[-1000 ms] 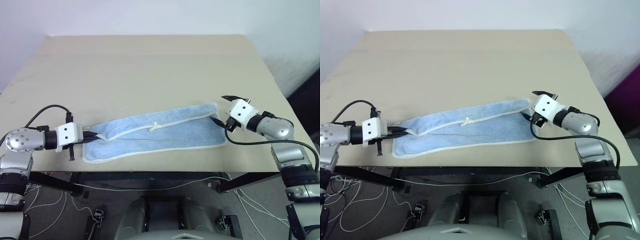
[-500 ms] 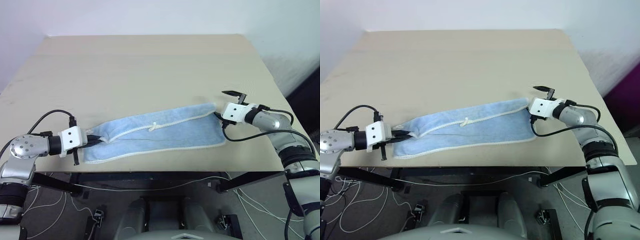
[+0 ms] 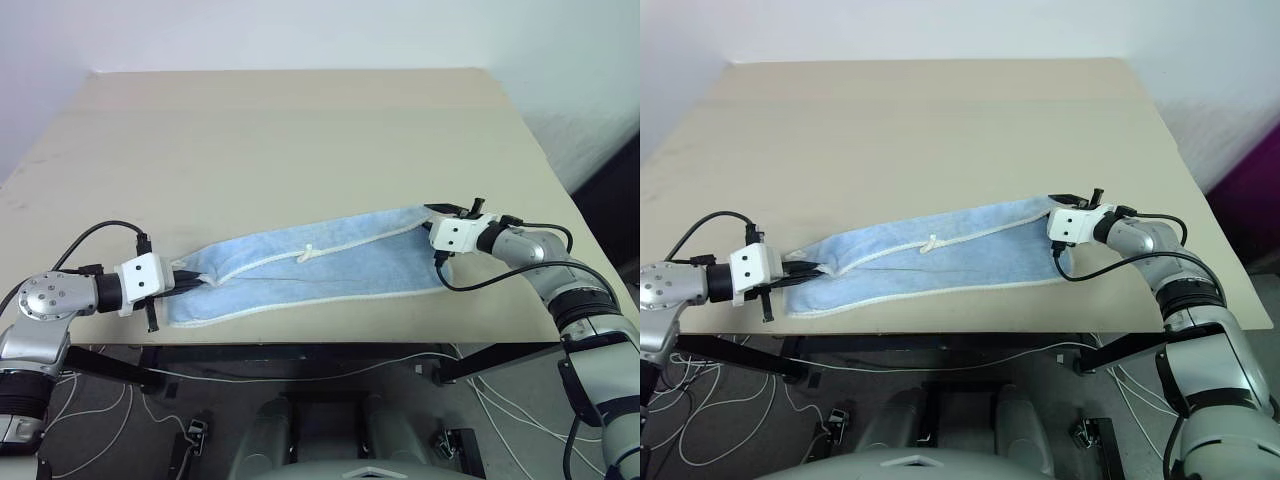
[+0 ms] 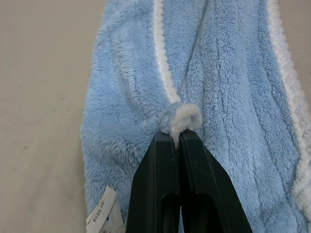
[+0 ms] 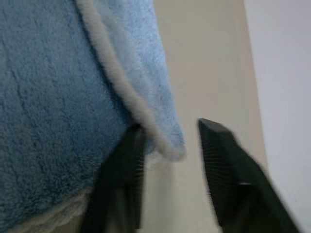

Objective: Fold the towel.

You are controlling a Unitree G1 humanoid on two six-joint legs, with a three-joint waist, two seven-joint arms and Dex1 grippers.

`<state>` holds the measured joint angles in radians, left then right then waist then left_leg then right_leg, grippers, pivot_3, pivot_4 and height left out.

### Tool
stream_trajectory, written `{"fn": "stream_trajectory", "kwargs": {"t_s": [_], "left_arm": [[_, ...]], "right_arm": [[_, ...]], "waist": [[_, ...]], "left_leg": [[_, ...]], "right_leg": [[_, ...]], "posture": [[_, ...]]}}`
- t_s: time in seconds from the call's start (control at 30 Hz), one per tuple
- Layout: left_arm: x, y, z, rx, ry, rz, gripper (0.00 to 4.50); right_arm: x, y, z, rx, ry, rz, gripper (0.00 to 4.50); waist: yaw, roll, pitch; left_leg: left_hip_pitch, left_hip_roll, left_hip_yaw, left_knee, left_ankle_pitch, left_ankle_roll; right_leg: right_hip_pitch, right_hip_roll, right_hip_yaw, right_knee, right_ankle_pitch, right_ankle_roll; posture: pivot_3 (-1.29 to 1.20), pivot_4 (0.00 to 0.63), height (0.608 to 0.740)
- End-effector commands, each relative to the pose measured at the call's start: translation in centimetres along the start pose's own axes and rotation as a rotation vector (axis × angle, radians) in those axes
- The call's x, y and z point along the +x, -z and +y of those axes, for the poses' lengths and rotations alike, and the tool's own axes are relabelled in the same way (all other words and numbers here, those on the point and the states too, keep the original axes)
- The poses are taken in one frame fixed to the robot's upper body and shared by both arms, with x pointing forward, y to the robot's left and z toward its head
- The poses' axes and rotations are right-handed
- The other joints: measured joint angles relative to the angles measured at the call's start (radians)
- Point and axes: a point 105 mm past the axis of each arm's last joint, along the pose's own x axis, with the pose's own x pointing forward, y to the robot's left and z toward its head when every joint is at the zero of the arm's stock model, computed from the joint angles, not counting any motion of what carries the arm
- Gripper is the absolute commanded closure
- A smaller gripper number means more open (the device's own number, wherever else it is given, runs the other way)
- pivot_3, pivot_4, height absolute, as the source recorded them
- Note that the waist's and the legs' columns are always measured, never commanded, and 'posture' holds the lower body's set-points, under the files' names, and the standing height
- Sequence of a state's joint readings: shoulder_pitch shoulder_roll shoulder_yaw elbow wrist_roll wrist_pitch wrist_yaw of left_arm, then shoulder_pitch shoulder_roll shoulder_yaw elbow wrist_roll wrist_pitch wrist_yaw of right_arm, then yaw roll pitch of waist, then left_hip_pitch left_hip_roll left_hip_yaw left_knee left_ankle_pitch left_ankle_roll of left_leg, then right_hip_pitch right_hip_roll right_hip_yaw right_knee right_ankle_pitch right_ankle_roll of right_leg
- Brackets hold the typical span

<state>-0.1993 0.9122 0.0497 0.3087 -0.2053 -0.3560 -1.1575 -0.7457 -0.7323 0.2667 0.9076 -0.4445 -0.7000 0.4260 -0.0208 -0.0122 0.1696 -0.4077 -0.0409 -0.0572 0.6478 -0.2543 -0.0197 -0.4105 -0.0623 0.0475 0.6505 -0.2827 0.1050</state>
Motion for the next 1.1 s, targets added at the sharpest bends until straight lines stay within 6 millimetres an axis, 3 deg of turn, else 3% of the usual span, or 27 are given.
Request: {"fn": "stream_trajectory", "kwargs": {"t_s": [0.03,0.07,0.23,0.33,0.5,0.67,0.8,0.9,1.0,1.1], "left_arm": [[-0.6,-0.7,0.9,0.019,-0.047,-0.012,4.5],[-0.6,-0.7,1.0,0.011,-0.056,-0.015,4.5],[-0.7,-0.6,1.5,-0.011,-0.101,-0.015,4.5],[-0.8,-1.7,3.8,-0.063,-0.224,-0.085,4.5],[-1.9,-4.0,10.3,-0.109,-0.497,-0.192,4.5],[-3.4,-7.0,16.2,-0.161,-0.696,-0.311,4.5],[-4.5,-9.0,19.1,-0.159,-0.768,-0.365,4.5],[-5.4,-9.5,19.8,-0.128,-0.771,-0.369,4.5],[-6.2,-8.6,19.1,-0.132,-0.742,-0.352,4.5],[-6.6,-6.7,16.1,-0.171,-0.6,-0.322,4.5]], "right_arm": [[-0.4,-0.3,-1.2,0.01,0.039,-0.022,4.06],[-0.4,-0.2,-1.2,0.012,0.038,-0.022,4.43],[-0.8,-0.2,-1.8,-0.01,0.053,-0.019,4.47],[-1.6,-0.6,-4.6,-0.018,0.129,-0.03,4.47],[-4.4,-0.2,-10.8,0.025,0.28,-0.012,4.47],[-6.2,-0.6,-15.2,0.053,0.373,-0.013,4.47],[-8.0,-1.1,-18.6,0.047,0.451,-0.017,4.47],[-9.5,-1.7,-20.0,0.061,0.471,-0.048,4.47],[-10.7,-2.1,-19.7,0.113,0.436,-0.1,4.47],[-11.7,-2.8,-16.5,0.209,0.28,-0.171,4.47]], "waist": [[0.0,0.0,0.0],[0.0,0.0,0.0],[0.0,0.0,0.0],[0.004,0.001,0.001],[0.008,0.001,0.001],[0.0,0.001,0.001],[-0.003,0.001,0.001],[-0.002,0.001,0.001],[-0.003,0.001,0.001],[-0.003,0.001,0.001]], "left_leg": [[0.0,0.0,0.0,0.0,0.0,0.0],[0.0,0.0,0.0,0.0,0.0,0.0],[0.0,0.0,0.0,0.0,0.0,0.0],[0.0,0.0,0.0,0.0,0.0,0.0],[0.0,0.0,-0.001,0.002,0.0,0.0],[-0.001,-0.001,-0.001,0.001,0.0,0.0],[-0.001,-0.001,0.0,0.0,0.0,0.0],[-0.002,-0.001,0.0,0.0,0.0,0.0],[-0.002,-0.001,0.001,0.0,0.001,-0.002],[-0.002,0.0,0.0,0.0,0.0,0.0]], "right_leg": [[0.0,0.0,0.0,0.0,0.0,0.0],[0.0,0.0,0.0,0.0,0.0,0.0],[0.0,0.0,0.0,0.0,0.0,0.0],[0.0,0.0,0.0,0.0,0.0,0.0],[0.001,0.0,-0.001,0.0,0.0,0.0],[0.0,0.0,-0.001,0.0,0.0,0.0],[-0.001,0.0,0.0,0.0,0.0,0.0],[-0.002,0.0,0.0,0.0,0.0,0.0],[-0.002,0.0,0.0,0.0,0.0,0.0],[-0.001,0.0,0.0,0.001,0.0,0.0]], "posture": [[0.0,0.15,0.74],[0.0,0.15,0.74],[0.0,0.15,0.74],[0.0,0.15,0.74],[0.0,0.15,0.74],[0.0,0.15,0.74],[0.0,0.15,0.74],[0.0,0.15,0.74],[0.0,0.15,0.74],[0.0,0.15,0.74]]}}
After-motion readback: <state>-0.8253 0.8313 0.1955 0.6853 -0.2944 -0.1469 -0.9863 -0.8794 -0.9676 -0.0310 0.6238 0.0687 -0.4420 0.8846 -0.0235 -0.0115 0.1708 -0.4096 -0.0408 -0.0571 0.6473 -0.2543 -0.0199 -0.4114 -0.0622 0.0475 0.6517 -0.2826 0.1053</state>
